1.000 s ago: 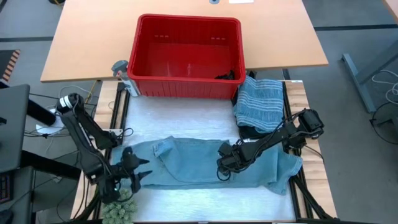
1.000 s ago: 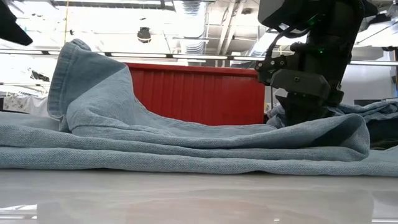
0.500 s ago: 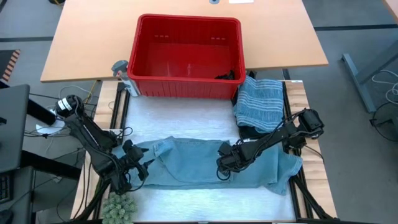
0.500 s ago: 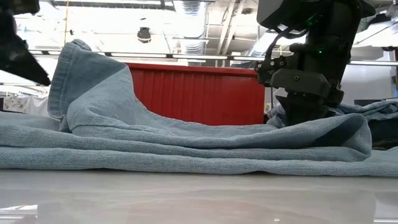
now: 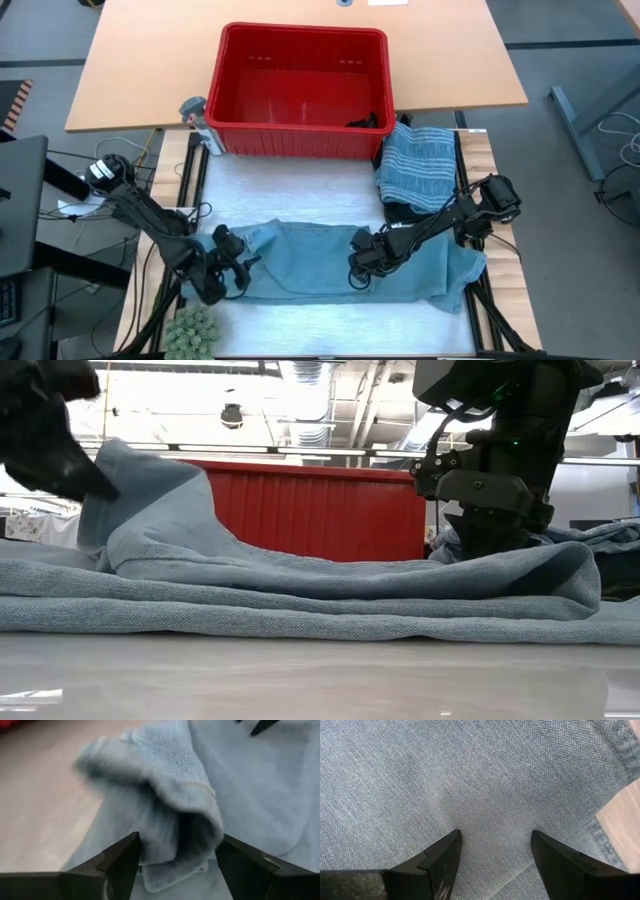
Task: Fold Laundry from Bin
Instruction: Fold the light blue pants
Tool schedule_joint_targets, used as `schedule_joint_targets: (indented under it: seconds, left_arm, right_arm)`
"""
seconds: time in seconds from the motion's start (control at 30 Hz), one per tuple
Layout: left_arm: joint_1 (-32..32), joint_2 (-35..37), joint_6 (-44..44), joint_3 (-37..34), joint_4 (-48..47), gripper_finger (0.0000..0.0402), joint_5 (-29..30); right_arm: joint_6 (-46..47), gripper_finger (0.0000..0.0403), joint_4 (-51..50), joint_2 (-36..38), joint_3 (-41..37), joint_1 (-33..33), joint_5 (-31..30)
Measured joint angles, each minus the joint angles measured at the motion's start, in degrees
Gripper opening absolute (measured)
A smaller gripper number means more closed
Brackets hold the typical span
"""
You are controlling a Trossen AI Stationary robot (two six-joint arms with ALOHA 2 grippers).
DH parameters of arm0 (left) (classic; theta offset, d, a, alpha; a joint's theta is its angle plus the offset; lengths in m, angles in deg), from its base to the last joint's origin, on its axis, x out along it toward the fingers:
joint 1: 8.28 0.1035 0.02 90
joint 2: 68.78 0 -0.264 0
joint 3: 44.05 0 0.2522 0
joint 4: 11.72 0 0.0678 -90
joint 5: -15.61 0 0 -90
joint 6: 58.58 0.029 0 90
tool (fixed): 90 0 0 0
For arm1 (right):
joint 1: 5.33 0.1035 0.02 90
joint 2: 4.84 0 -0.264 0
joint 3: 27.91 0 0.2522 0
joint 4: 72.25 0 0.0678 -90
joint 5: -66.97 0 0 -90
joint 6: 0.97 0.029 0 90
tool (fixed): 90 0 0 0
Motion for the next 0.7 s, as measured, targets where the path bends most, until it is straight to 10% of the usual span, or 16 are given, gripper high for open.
schedule_joint_targets:
  seconds: [0.33,0.7]
  left_arm:
    - [4.94,0.13,3.86,1.95,3.96,0.0015,-15.52]
    - [12.97,0.17,8.93,19.41,-7.45,0.0004,-36.63]
  right_arm:
    - [-0.02,0.0269,-0.05,0.00,-0.02,0.04,0.00]
    - [-0.07,0.0269,-0.13,0.00,-0.02,-0.42,-0.37]
